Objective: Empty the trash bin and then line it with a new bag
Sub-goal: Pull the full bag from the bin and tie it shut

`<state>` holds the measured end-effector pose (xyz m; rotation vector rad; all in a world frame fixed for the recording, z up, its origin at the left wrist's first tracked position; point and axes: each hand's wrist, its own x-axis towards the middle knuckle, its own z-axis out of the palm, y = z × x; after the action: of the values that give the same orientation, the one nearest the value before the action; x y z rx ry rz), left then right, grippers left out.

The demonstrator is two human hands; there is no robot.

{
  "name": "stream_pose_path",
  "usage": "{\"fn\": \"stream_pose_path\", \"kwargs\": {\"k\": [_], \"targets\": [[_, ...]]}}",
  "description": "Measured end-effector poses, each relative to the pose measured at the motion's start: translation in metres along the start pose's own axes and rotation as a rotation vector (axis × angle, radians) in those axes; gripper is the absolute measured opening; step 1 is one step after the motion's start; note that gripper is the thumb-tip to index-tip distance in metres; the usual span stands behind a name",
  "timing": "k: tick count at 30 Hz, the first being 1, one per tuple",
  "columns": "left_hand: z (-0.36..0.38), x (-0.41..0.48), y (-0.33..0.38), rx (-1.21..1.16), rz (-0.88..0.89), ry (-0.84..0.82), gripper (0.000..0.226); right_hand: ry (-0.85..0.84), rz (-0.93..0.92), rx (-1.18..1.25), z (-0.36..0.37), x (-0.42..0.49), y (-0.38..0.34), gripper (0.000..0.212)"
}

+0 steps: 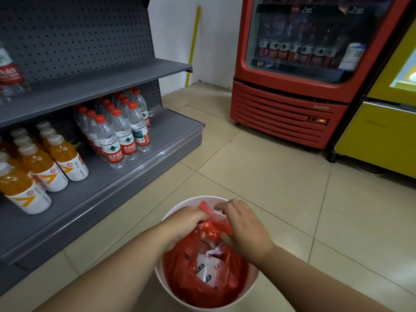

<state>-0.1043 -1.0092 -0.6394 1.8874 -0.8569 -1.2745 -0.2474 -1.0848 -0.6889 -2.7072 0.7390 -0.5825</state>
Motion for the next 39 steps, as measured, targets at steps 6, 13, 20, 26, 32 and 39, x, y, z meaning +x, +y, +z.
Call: {"fn": "stream_pose_path", "kwargs": {"k": [6,13,20,26,32,39], "targets": [[0.000,0.000,-0.007,-0.132,0.009,0.022,0.035,0.154,-0.344,-0.148,-0.005,0.000,-0.004,0.023],[-0.016,0.003,-0.042,0.506,0.454,0.298,0.048,-0.030,0.220,0.273,-0.016,-0.005,0.008,0.008],[-0.033,0.011,-0.077,1.112,0.565,0.328,0.029,-0.270,0.479,0.105,-0.024,-0.018,0.022,0.021],[-0.039,0.013,-0.085,1.166,0.505,0.306,0.029,-0.334,0.464,-0.046,-0.030,-0.013,0.017,0.016],[-0.041,0.014,-0.092,1.223,0.524,0.310,0.037,-0.389,0.481,-0.095,-0.034,-0.009,0.013,0.014],[-0.027,0.003,-0.073,1.135,0.649,0.416,0.015,-0.414,0.495,-0.145,-0.042,-0.007,0.013,0.017]]}}
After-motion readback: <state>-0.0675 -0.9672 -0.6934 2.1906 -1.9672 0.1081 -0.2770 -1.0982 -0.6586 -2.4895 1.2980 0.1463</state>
